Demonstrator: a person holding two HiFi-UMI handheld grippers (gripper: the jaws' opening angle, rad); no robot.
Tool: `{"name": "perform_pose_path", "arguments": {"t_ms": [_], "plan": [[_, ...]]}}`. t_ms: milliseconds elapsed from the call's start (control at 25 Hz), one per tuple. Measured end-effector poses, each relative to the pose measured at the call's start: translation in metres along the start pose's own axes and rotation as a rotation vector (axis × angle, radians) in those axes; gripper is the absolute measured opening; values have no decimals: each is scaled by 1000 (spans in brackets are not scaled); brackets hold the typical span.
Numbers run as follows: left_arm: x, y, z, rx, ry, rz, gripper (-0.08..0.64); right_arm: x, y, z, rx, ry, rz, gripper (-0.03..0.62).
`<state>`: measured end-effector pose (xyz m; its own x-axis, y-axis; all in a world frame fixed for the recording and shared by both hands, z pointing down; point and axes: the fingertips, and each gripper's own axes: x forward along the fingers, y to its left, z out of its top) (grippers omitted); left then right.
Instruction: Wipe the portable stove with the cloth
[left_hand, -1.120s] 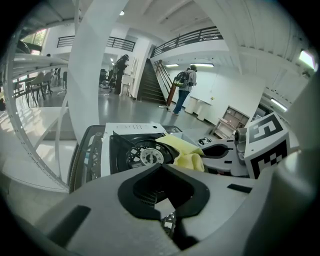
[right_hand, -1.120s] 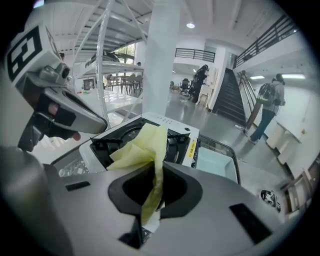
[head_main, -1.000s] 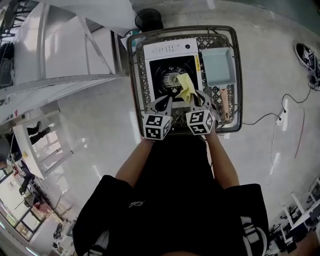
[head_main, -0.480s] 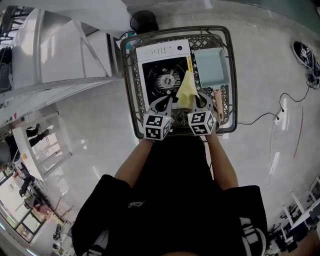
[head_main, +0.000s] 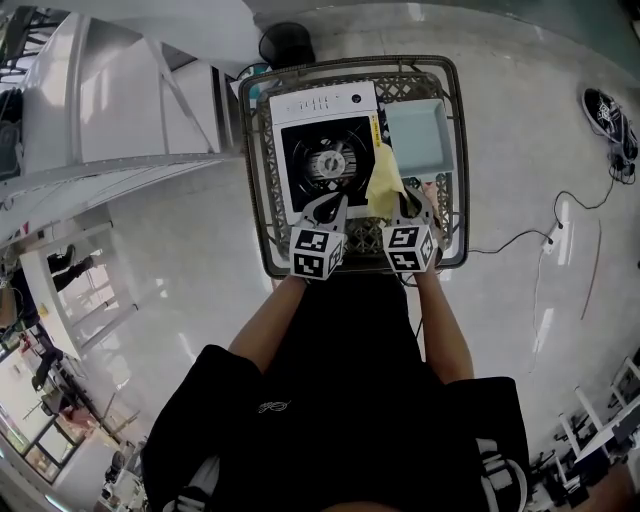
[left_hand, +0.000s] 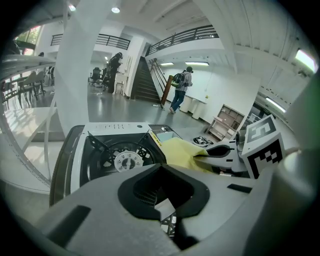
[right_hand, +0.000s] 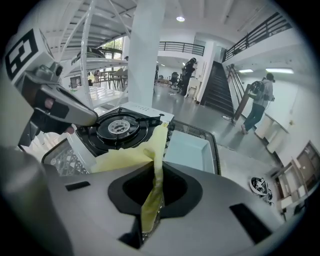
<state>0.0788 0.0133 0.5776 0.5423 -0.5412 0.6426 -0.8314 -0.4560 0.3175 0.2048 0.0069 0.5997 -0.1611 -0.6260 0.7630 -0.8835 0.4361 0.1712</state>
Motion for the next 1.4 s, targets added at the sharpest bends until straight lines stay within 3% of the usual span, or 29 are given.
{"name": "perform_pose_path", "arguments": {"t_ms": [240, 560, 840, 1000, 1120, 1280, 1400], "plan": [[-10, 13, 4, -14, -21, 17, 15, -11, 5, 32, -14, -61, -8, 21], [-50, 64, 4, -73, -68, 97, 17, -22, 49, 123, -34, -223, 59, 20], [-96, 117, -7, -164, -109, 198, 15, -13, 130, 192, -113, -297, 206, 21], [-121, 148, -13, -274, -157, 273, 15, -3, 170, 218, -139, -329, 295, 21], [-137, 169, -20, -298, -171, 315, 15, 19, 195, 220, -172, -289, 337, 21], [-151, 187, -29, -340, -181, 353, 17, 56, 219, 194, -211, -143, 420, 21], [-153, 193, -30, -370, -196, 369, 15, 74, 218, 172, -252, -57, 412, 21]]}}
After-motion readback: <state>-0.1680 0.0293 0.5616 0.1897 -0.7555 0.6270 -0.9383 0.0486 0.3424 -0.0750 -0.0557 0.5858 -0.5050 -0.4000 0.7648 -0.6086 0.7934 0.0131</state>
